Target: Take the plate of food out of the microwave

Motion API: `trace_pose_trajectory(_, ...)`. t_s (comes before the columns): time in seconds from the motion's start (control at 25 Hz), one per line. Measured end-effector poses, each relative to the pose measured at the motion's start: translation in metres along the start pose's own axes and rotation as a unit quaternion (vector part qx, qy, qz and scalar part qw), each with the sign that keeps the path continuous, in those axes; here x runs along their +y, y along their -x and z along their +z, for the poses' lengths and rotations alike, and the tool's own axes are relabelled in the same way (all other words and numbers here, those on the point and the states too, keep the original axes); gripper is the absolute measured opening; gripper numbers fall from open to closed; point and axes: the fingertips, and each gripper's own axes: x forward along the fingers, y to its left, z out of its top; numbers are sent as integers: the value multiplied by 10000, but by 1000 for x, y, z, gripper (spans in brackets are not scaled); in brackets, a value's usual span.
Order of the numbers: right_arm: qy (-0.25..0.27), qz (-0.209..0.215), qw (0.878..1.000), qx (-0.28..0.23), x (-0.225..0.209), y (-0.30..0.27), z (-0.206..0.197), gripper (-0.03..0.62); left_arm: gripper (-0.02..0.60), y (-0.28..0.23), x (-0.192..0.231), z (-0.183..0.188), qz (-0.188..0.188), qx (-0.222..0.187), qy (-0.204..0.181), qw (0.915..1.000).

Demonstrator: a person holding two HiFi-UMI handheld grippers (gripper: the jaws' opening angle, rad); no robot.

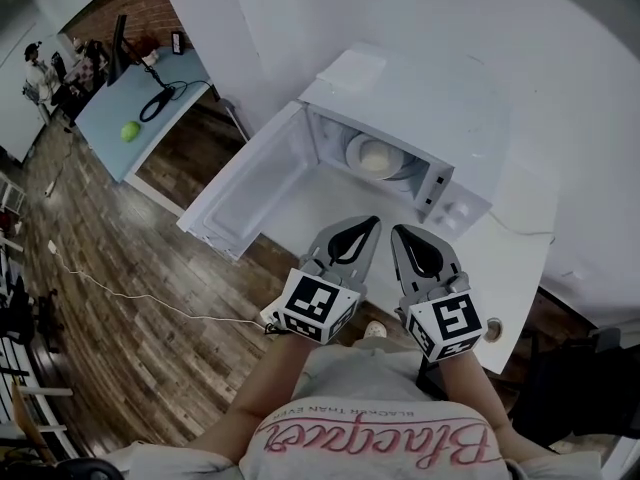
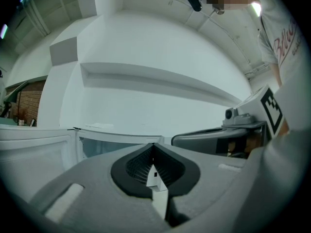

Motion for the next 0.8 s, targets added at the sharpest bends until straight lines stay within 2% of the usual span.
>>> trace_pose_trajectory(0.32,-198,255,9995,68,-23,-5,-6,11,6,-28,-2,0,184,111,-34,9998)
trace_pose_trajectory(0.8,-285,367,9988,152,-35,-19,-23,11,6,-41,16,-23,519,446,2,9977)
